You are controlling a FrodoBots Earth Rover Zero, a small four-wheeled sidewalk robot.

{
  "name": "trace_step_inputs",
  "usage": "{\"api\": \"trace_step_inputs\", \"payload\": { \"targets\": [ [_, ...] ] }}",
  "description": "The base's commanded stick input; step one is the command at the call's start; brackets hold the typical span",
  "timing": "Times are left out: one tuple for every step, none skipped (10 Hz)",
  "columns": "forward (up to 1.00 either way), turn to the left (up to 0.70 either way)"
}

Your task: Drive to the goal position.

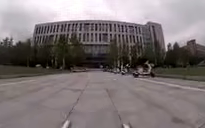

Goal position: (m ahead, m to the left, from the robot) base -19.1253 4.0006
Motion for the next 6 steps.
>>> {"api": "trace_step_inputs", "payload": {
  "targets": [
    [1.0, 0.0],
    [1.0, -0.05],
    [1.0, -0.17],
    [1.0, -0.24],
    [1.0, -0.16],
    [1.0, -0.07]
  ]
}}
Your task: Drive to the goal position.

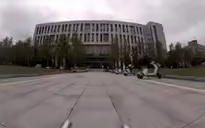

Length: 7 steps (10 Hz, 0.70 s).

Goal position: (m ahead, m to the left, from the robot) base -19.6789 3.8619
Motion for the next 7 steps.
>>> {"api": "trace_step_inputs", "payload": {
  "targets": [
    [1.0, 0.0],
    [1.0, -0.06],
    [1.0, -0.04],
    [1.0, -0.02],
    [1.0, -0.01],
    [1.0, 0.0],
    [1.0, 0.0]
  ]
}}
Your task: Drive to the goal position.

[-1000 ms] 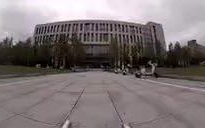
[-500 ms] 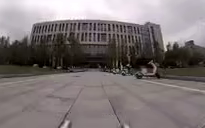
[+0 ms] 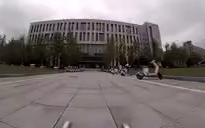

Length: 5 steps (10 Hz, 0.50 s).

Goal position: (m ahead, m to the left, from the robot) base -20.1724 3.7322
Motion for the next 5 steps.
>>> {"api": "trace_step_inputs", "payload": {
  "targets": [
    [1.0, -0.05],
    [1.0, -0.09],
    [1.0, -0.13],
    [1.0, -0.14],
    [1.0, -0.06]
  ]
}}
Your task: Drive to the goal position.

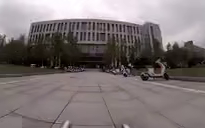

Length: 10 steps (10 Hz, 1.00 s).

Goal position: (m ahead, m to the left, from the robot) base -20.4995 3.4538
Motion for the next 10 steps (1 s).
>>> {"api": "trace_step_inputs", "payload": {
  "targets": [
    [1.0, 0.0],
    [1.0, 0.0],
    [1.0, 0.0],
    [1.0, 0.0],
    [1.0, 0.0],
    [1.0, 0.0],
    [1.0, 0.0],
    [1.0, 0.0],
    [1.0, 0.0],
    [1.0, 0.0]
  ]
}}
